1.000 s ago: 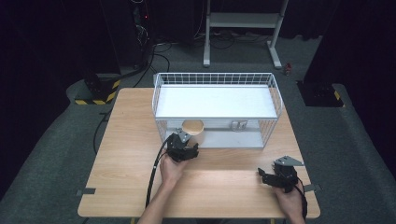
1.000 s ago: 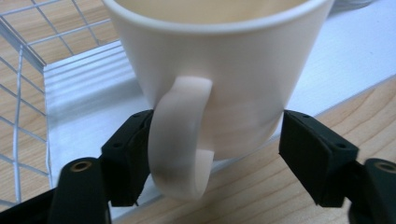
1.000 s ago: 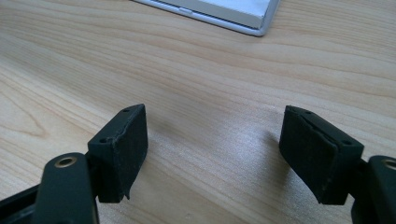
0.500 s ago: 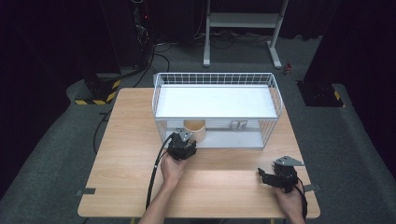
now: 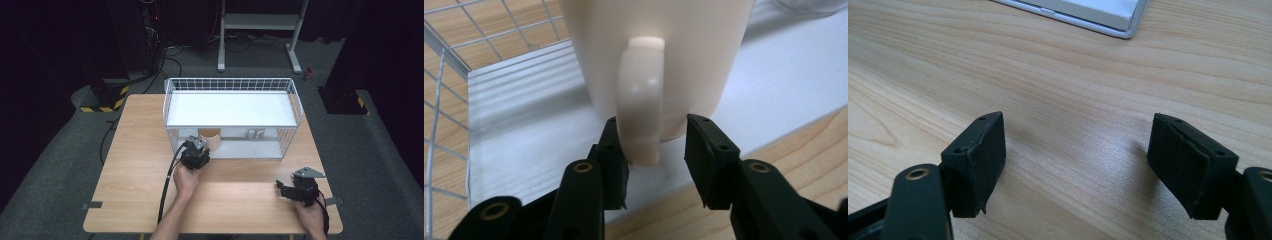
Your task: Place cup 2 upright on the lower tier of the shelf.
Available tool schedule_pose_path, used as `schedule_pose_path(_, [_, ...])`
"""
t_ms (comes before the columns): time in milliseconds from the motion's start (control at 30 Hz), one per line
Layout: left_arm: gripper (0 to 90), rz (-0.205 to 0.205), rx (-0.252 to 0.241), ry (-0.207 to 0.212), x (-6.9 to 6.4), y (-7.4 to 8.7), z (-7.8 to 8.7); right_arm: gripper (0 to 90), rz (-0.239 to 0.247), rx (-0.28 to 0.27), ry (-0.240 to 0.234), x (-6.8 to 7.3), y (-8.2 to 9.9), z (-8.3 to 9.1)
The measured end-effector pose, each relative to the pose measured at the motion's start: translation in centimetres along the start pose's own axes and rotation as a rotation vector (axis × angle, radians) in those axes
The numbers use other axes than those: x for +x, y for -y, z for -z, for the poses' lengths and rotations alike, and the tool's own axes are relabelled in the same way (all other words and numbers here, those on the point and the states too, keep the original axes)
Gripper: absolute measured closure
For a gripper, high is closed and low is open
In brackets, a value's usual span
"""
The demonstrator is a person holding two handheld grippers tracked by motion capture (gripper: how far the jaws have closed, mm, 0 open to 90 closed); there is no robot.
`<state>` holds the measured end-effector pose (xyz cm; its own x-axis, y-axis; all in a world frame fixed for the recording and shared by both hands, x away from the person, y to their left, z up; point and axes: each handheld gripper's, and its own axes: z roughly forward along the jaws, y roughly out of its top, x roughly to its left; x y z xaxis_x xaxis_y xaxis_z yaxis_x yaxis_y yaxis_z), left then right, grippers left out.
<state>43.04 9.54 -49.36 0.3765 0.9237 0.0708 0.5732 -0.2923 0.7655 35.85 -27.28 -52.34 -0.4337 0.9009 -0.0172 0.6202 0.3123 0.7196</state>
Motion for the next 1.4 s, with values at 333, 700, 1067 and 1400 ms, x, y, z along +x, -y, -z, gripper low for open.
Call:
schedule_pose_path(333, [69.1, 0.048, 0.009, 0.019, -0.2, -0.6, -1.1, 22.9, 0.001, 0.001, -0.002, 0.0, 0.0, 0.0])
schedule_pose_path(700, [76.4, 0.071, 0.016, 0.03, 0.1, -0.6, -1.8, 22.9, 0.001, 0.001, -0.002, 0.0, 0.0, 0.0])
schedule_pose_path(1067, [78.4, 0.065, 0.042, 0.034, 0.0, -1.3, -2.5, 22.9, -0.002, 0.001, -0.002, 0.0, 0.0, 0.0])
schedule_pose_path(1400, [78.5, 0.077, 0.044, 0.041, 0.3, -1.6, -2.9, 22.9, -0.002, 0.001, -0.002, 0.0, 0.0, 0.0])
